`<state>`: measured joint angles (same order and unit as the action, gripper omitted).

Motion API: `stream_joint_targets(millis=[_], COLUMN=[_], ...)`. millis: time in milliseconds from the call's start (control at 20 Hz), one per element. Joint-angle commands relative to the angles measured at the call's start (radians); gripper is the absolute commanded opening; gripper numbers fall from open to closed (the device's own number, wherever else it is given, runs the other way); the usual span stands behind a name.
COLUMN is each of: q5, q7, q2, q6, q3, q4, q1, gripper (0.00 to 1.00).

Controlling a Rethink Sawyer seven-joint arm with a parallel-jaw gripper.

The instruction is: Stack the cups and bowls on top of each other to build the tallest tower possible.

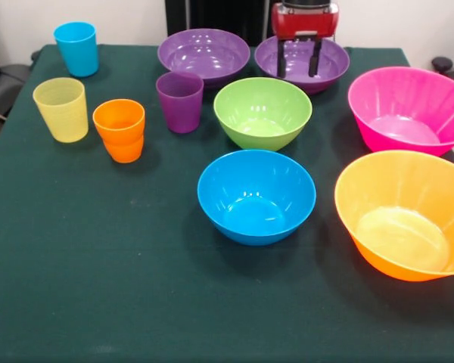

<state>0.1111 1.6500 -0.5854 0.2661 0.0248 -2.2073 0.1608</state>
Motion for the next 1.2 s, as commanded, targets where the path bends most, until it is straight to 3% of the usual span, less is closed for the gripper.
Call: stream_joint_targets(millis=[50, 200, 650, 1200], q5=[0.053, 0.074, 0.096, 0.16], q7=[0.152, 0.141, 0.118, 0.112], q2=[0.035, 0.03, -0.056, 0.037], q6=[-0.068, -0.058, -0.15, -0.081], q3=[0.108, 0.107, 0.144, 0.149], q4=[0.002, -0.006, -0.046, 0.007], q1=[0.051, 0.064, 0.126, 0.163], gripper=[1.0, 1.0, 1.0, 1.0])
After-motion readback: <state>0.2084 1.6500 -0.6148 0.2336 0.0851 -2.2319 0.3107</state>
